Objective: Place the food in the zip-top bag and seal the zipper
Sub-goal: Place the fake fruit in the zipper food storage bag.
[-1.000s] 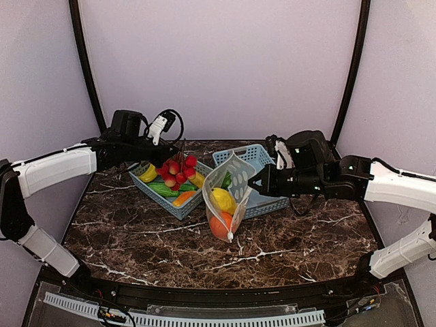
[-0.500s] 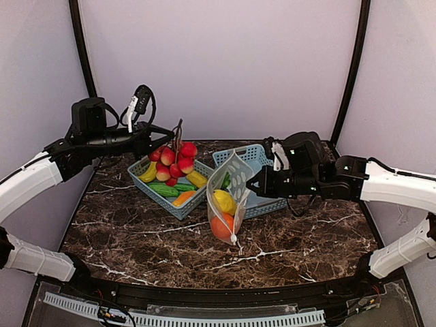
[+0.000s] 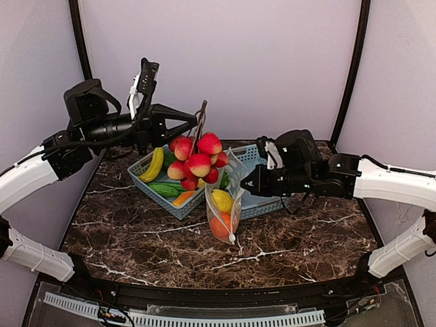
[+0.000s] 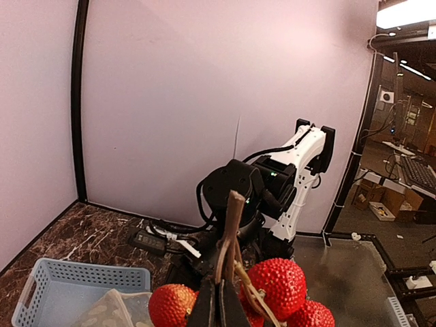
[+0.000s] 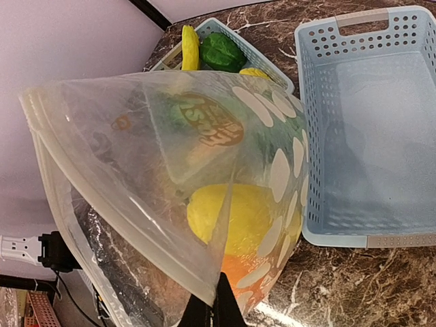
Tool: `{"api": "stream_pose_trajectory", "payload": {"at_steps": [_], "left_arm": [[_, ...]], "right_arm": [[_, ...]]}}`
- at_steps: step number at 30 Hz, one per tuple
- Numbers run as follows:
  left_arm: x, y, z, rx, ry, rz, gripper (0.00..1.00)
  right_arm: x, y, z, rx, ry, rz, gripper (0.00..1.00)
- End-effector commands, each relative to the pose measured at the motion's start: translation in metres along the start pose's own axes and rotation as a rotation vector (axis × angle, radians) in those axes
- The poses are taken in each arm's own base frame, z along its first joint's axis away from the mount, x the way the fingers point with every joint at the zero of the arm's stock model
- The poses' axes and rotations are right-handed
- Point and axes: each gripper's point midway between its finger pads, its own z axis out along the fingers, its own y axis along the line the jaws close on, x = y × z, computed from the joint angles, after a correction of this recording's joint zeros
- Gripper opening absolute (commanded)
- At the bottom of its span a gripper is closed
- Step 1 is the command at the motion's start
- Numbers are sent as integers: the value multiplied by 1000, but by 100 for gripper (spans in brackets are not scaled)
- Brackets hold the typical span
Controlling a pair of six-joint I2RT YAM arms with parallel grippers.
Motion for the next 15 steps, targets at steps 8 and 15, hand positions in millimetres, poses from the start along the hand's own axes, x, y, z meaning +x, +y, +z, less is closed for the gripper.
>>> {"api": "stream_pose_trajectory", "payload": {"at_steps": [8,15], "left_arm": [[19,-3,41,90,-49,-46,1],[74,36,52,-71,109,-16,1]], "right_arm": [[-19,17,-6,-62,-46,-2,0],[-21,20,-12,-75,-54,2,0]]}}
